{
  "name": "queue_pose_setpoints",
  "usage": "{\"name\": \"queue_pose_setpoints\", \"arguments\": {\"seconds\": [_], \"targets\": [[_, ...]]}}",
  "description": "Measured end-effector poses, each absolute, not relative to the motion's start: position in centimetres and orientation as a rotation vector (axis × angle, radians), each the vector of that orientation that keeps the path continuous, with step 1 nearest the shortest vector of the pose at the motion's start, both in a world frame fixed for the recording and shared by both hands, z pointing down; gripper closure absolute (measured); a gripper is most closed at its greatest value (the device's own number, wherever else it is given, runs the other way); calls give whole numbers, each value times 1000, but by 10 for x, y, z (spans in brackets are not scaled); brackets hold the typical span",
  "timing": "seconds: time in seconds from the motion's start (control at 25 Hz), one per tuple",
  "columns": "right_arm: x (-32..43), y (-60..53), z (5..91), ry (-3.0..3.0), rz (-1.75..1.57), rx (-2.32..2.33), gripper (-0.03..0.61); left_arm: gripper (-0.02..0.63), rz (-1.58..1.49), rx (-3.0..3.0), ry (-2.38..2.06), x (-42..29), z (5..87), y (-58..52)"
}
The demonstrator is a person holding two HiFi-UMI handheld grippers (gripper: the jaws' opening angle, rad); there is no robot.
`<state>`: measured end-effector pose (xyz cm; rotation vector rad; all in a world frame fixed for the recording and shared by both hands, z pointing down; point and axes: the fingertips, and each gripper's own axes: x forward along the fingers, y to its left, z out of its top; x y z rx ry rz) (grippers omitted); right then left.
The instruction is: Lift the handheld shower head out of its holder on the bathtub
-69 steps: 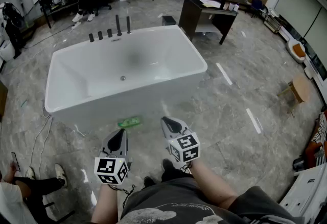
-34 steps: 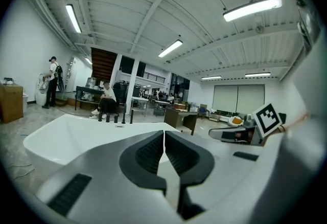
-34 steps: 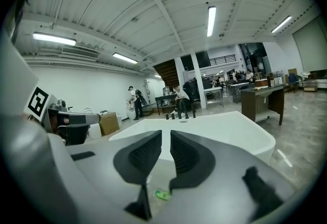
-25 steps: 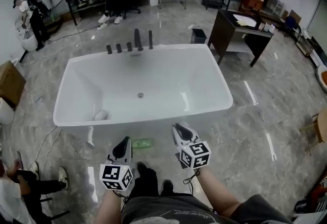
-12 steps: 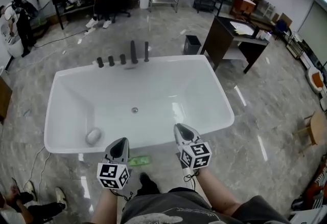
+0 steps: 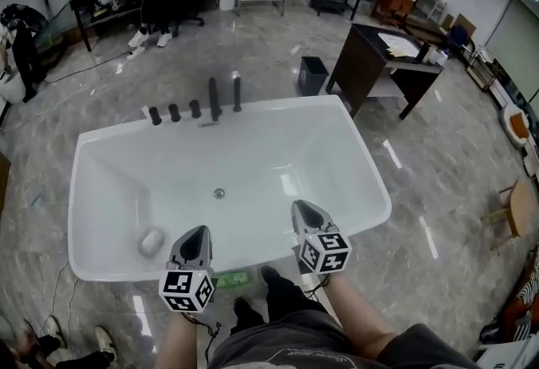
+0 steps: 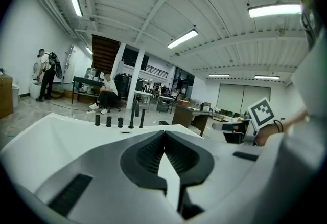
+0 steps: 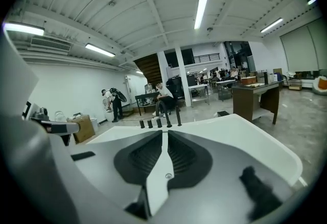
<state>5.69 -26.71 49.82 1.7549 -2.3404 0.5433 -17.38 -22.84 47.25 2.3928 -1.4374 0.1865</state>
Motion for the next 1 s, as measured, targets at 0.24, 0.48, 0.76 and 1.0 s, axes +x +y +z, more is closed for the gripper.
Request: {"name": "queue_pose_setpoints", "arguments": {"seconds": [0.24, 0.48, 0.76, 1.0], "targets": [[66, -370, 519, -2382, 571, 1701, 538, 598, 185, 2304, -1544, -168, 481, -299], [63, -484, 542, -2433, 561, 1552, 538, 598, 174, 2203, -1634, -156, 491, -389], [49, -620, 603, -2458, 609, 1466, 417, 598, 211, 2127, -1727, -151, 528, -491], [28, -730, 671, -2430, 624, 1476, 364, 598, 253, 2072, -1778, -162, 576, -555]]}}
